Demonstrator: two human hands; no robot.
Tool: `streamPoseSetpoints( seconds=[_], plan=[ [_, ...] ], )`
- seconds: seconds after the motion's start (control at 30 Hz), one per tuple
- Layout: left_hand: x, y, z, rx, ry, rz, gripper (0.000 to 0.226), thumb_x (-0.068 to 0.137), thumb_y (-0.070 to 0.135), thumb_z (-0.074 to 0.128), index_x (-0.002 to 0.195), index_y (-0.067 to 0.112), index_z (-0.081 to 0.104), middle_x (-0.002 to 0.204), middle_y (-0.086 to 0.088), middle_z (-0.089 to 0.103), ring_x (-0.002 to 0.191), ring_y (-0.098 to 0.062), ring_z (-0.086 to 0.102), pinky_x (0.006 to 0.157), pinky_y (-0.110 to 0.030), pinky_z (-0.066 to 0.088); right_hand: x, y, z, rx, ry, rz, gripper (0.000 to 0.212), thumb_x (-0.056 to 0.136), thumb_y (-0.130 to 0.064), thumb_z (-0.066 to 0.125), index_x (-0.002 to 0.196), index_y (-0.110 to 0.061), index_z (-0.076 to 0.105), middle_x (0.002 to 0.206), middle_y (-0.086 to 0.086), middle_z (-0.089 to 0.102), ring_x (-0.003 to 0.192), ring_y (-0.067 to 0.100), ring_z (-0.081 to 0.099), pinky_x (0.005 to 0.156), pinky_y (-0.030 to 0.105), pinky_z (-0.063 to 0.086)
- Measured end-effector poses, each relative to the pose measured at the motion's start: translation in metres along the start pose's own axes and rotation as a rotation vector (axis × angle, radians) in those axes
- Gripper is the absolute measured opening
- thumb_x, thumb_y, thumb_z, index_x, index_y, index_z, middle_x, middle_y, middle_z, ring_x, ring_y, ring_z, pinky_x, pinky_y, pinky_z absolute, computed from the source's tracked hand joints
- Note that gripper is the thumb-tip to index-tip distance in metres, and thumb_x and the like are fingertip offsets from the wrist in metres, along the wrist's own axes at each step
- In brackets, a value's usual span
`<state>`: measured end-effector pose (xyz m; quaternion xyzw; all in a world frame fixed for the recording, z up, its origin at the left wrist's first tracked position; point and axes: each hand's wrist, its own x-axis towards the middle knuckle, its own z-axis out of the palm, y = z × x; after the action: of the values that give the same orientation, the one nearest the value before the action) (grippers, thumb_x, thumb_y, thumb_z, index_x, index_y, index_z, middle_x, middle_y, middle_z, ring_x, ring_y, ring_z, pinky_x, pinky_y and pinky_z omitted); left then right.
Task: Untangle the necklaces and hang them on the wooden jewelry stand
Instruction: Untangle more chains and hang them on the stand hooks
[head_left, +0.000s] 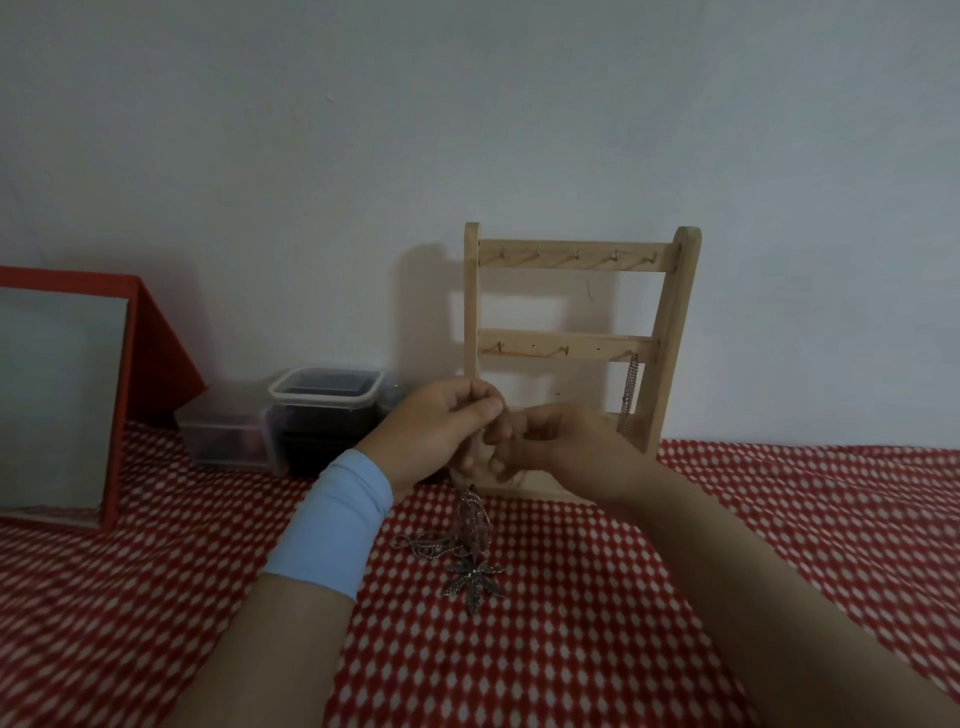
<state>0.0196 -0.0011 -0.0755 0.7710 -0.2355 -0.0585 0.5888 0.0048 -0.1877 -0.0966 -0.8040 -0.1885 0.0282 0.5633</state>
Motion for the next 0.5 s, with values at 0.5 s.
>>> streamPoseSetpoints(
  seconds=[0.5],
  plan=[
    [-0.006, -0.018, -0.030, 0.283, -0.142, -0.376, 0.028, 0.098, 0.021, 0.050, 0.085, 0.001, 0.067, 0.085, -0.023, 0.070, 0.082, -0.032, 0.066, 0.090, -0.043, 0.050, -0.001, -0.005, -0.026, -0.375, 0.347, 0.254, 0.023, 0.092, -0.018, 0.062, 0.074, -0.015, 0.076, 0.071, 0.004, 0.065, 0.058, 0.009, 0.055, 0.053, 0.024, 0.044]
  ],
)
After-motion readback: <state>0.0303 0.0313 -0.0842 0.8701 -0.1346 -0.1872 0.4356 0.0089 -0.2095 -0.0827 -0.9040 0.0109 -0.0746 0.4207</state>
